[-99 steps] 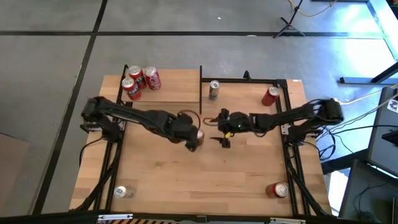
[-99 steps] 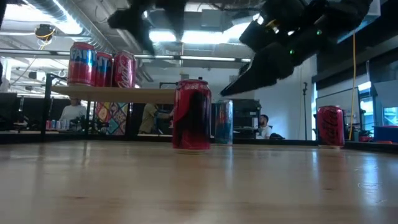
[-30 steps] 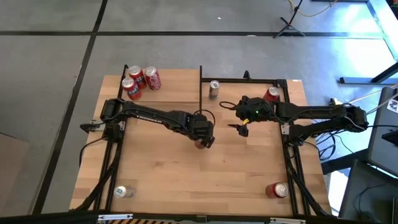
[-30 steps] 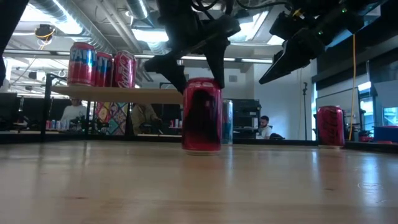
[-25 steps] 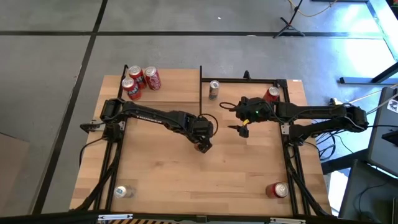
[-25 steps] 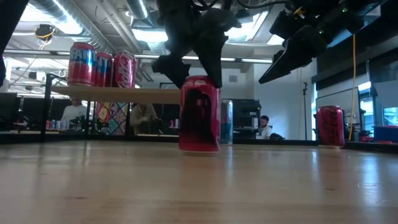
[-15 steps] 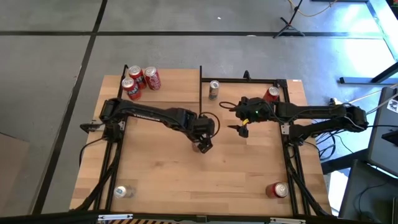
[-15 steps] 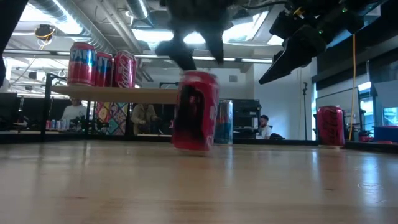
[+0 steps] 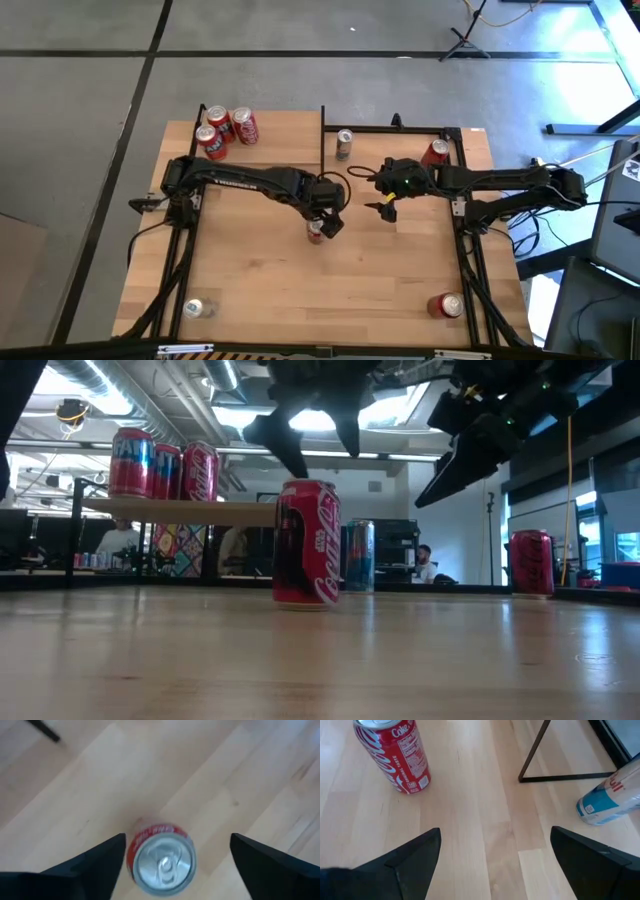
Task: Place canned beverage on shelf
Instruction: Put the red-white soda can on the shelf aligned with the other red-white soda can
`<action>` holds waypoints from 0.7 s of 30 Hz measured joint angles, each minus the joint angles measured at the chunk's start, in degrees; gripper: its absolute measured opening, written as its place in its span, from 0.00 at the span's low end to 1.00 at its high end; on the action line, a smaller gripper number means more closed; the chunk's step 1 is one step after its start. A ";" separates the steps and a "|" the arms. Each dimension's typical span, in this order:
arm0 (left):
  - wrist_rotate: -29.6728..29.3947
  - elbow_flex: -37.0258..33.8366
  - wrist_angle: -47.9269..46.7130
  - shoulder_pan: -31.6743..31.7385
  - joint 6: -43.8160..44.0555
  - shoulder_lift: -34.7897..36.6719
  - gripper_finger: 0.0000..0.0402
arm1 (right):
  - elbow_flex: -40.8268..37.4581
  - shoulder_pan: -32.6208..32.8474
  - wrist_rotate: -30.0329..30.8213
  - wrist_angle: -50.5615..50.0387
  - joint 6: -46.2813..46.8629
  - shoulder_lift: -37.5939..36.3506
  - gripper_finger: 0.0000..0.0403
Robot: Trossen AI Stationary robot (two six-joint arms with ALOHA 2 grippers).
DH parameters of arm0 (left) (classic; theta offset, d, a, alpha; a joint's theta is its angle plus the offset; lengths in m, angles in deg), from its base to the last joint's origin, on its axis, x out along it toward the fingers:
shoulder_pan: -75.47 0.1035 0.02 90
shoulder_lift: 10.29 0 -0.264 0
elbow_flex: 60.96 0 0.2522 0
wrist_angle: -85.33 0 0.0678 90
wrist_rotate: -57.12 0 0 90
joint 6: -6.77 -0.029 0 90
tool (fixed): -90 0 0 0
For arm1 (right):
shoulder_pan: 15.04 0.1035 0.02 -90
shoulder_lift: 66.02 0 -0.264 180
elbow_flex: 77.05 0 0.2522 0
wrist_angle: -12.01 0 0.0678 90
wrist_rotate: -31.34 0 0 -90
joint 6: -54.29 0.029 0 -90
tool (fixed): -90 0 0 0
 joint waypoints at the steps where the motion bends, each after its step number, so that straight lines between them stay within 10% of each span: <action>1: 0.06 0.00 -0.60 -0.05 0.58 -0.02 0.91 | 0.00 0.02 -0.02 0.40 0.00 0.00 0.91; 21: -0.55 -2.53 -0.45 -1.49 1.54 -0.28 0.94 | 0.00 0.02 0.00 0.68 -0.26 0.00 0.91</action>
